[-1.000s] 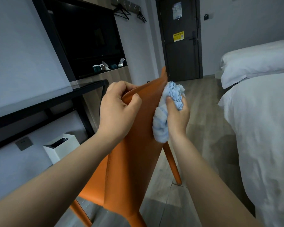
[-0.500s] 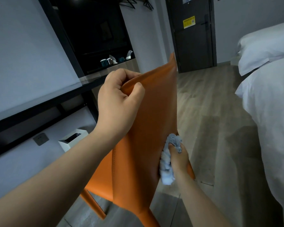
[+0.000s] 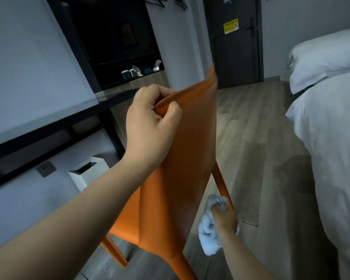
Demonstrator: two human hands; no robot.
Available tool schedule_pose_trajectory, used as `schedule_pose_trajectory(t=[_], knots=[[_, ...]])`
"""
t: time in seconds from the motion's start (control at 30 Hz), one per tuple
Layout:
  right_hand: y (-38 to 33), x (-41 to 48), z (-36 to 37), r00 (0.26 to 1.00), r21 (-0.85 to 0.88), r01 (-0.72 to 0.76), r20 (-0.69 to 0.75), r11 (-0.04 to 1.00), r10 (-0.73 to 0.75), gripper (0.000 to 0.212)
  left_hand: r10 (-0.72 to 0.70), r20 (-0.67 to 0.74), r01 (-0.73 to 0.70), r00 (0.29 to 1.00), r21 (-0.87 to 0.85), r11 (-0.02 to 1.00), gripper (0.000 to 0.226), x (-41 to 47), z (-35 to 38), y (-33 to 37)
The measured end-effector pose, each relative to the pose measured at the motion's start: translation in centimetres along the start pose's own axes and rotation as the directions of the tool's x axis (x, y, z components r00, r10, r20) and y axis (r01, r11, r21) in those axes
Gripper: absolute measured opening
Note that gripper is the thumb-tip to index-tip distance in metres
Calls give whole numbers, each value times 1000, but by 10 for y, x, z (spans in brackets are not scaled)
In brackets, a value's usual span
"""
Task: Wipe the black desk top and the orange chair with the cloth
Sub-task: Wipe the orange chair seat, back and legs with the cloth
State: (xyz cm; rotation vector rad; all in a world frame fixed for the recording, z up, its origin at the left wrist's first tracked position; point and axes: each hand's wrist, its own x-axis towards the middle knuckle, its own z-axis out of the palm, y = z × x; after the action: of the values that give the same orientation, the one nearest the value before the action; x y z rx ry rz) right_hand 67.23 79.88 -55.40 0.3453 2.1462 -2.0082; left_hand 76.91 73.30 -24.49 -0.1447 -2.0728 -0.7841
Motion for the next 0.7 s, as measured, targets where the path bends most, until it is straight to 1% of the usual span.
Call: schedule_pose_trajectory(t=[0.03, 0.13, 0.2, 0.23, 0.3, 0.43, 0.5, 0.6, 0.67, 0.7], knots=[[-6, -5, -5, 999, -7, 29, -27, 1000, -29, 23, 0, -4, 0, 1000, -5, 1000, 10, 0, 0, 0], [-26, -18, -19, 985, -22, 131, -106, 991, -132, 26, -5, -8, 5, 1000, -5, 1000, 9, -1, -2, 2], [-39, -24, -25, 968, -56, 162, -183, 985, -170, 17, 8, 13, -8, 1000, -23, 1000, 9, -1, -2, 4], [-45, -28, -29, 961, -60, 162, -217, 985, -171, 14, 17, 26, -17, 1000, -28, 999, 9, 0, -3, 5], [-54, -36, -35, 958, -65, 160, -229, 985, -171, 12, 23, 58, -22, 998, -28, 999, 9, 4, -5, 4], [-85, -59, -44, 956, -109, 112, -259, 988, -137, 19, -14, 139, 26, 990, -86, 996, 11, 8, -8, 1], [-105, -75, -50, 948, -139, 123, -276, 983, -158, 19, -55, 178, 76, 983, -112, 991, 13, 9, -11, 2], [-154, -107, -64, 938, -158, 136, -296, 978, -178, 23, -132, 271, 173, 953, -131, 976, 17, 15, -19, 7], [-193, -128, -76, 933, -207, 149, -294, 967, -207, 21, -232, 376, 300, 897, -133, 944, 19, 25, -30, 15], [-214, -139, -83, 934, -220, 145, -293, 965, -207, 18, -290, 439, 373, 850, -115, 920, 22, 32, -37, 20]])
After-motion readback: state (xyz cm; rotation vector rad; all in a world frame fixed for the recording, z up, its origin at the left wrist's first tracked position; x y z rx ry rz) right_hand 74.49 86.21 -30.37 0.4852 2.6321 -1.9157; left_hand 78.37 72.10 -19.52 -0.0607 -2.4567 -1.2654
